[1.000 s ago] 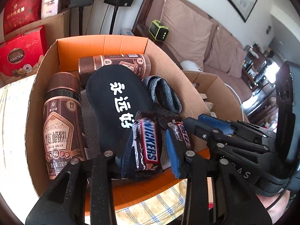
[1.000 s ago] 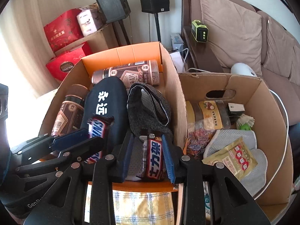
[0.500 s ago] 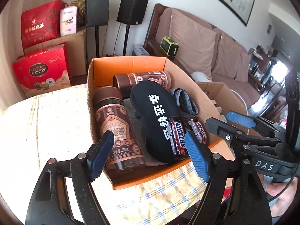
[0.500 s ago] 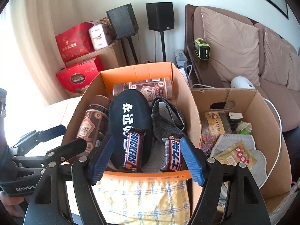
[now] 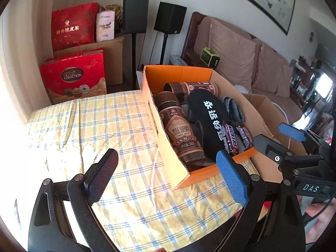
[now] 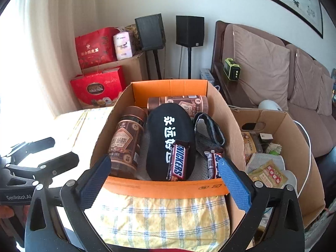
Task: Organize objects
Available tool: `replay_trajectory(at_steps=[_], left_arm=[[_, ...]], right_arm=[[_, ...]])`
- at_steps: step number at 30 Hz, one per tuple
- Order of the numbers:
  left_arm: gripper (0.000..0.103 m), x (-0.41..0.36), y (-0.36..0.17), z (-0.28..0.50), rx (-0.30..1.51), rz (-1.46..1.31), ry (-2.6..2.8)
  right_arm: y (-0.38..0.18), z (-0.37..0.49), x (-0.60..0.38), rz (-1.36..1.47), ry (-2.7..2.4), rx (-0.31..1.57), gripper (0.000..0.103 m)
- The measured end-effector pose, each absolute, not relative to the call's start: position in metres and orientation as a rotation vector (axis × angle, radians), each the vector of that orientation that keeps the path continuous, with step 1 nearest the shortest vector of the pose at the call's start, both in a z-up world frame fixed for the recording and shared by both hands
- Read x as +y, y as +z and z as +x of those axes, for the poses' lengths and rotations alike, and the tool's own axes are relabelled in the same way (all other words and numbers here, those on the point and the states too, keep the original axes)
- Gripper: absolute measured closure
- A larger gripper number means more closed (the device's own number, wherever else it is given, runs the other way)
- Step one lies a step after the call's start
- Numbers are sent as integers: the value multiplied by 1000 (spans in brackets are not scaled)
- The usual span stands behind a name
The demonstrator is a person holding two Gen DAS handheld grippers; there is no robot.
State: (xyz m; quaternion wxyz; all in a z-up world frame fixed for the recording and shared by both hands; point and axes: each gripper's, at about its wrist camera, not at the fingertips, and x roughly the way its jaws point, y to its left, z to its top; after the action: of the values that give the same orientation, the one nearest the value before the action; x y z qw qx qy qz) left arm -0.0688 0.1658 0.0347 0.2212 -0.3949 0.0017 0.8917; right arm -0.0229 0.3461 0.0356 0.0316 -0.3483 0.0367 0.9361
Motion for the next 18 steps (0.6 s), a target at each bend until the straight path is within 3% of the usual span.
replay_trajectory(at_steps=[4, 13, 18], left_arm=[[3, 154, 37, -58, 52, -1063, 2504], [0, 130, 38, -37, 28, -1073, 2523], [0, 108, 37, -25, -68, -1087, 2549]], right_arm=[[35, -19, 338, -1073, 2882, 117, 1], [35, -2, 318, -1042, 2873, 110, 1], [37, 11, 307, -1016, 2874, 112, 1]])
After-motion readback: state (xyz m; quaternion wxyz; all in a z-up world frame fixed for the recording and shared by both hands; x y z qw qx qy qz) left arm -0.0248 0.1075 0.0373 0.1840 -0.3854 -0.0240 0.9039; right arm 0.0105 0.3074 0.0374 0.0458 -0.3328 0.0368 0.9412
